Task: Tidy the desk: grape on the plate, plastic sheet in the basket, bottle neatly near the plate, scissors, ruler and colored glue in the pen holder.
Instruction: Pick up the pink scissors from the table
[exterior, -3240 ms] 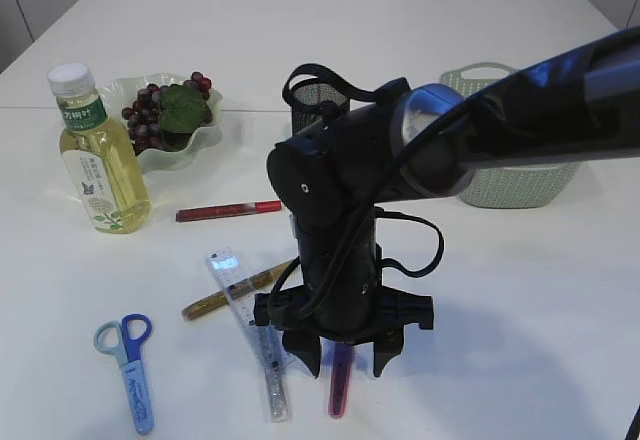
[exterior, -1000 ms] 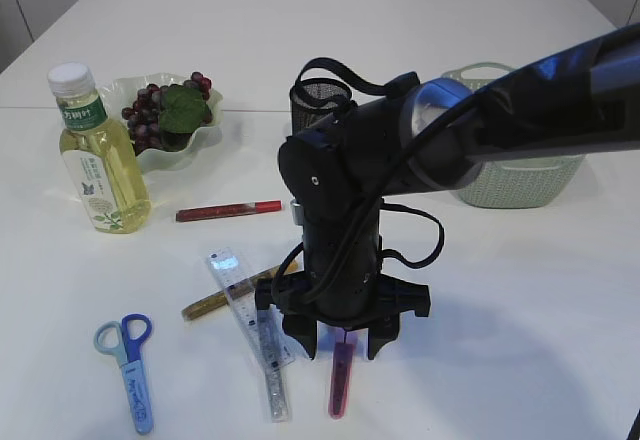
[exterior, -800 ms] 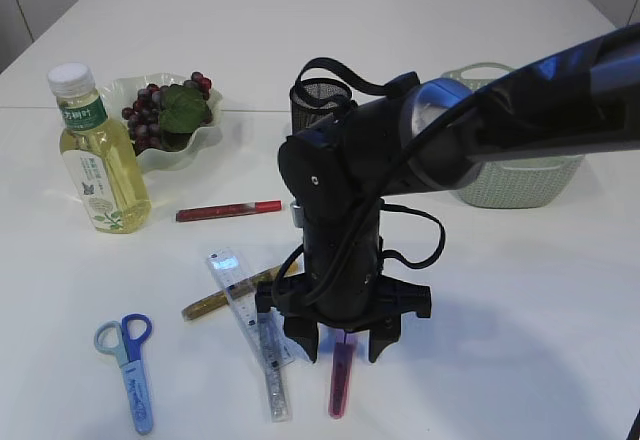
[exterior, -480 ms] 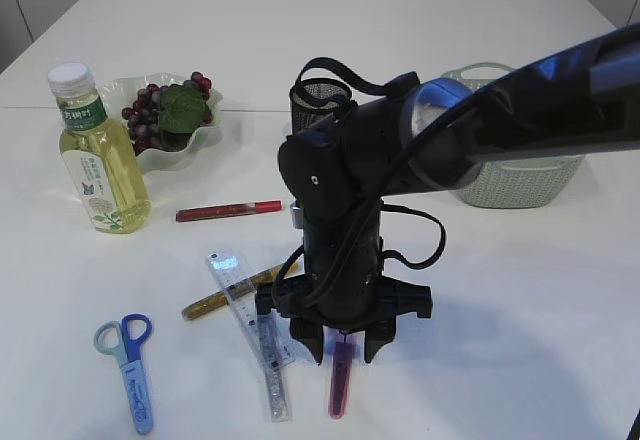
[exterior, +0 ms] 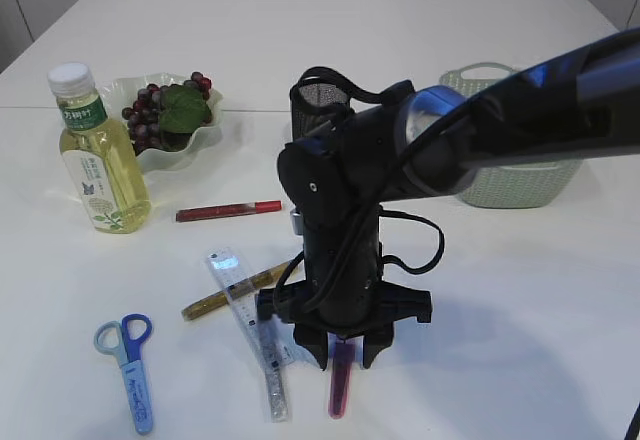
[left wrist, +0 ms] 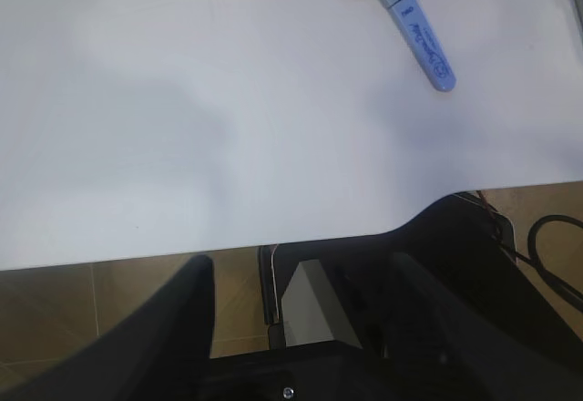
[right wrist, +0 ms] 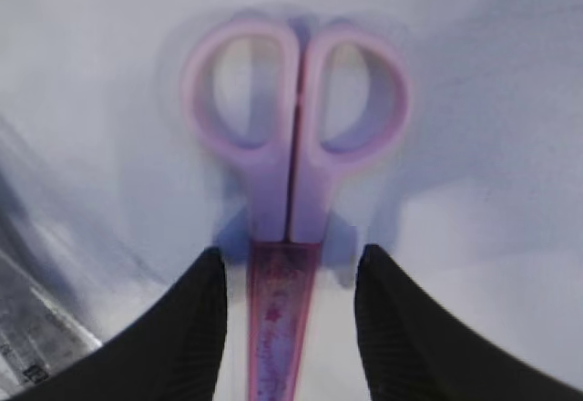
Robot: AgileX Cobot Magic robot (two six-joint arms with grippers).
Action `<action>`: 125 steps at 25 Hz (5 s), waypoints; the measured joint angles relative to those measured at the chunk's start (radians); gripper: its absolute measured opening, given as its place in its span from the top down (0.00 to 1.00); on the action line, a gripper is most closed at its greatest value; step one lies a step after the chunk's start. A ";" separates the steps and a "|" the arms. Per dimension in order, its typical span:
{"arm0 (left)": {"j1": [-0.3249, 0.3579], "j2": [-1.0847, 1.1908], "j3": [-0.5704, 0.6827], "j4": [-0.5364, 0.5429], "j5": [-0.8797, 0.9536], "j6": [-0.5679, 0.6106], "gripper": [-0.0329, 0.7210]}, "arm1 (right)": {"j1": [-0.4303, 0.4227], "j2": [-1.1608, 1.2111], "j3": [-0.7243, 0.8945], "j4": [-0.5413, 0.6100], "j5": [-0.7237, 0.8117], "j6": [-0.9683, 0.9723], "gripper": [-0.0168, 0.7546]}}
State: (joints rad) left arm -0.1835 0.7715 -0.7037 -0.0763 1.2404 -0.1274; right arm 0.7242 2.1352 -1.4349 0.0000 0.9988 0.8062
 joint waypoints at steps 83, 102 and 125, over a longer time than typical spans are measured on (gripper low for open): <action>0.000 0.000 0.000 -0.004 0.000 0.000 0.38 | 0.000 0.006 -0.004 0.101 0.038 -0.560 0.75; 0.000 0.000 0.000 -0.018 0.000 0.000 0.38 | -0.086 0.006 -0.004 0.148 0.050 -0.673 0.75; 0.000 0.000 0.000 -0.057 -0.052 0.000 0.38 | -0.093 -0.116 -0.054 0.066 -0.051 -0.762 0.75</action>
State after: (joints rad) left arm -0.1835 0.7715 -0.7037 -0.1329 1.1885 -0.1274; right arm 0.6311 2.0191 -1.4889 0.0659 0.9483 0.0438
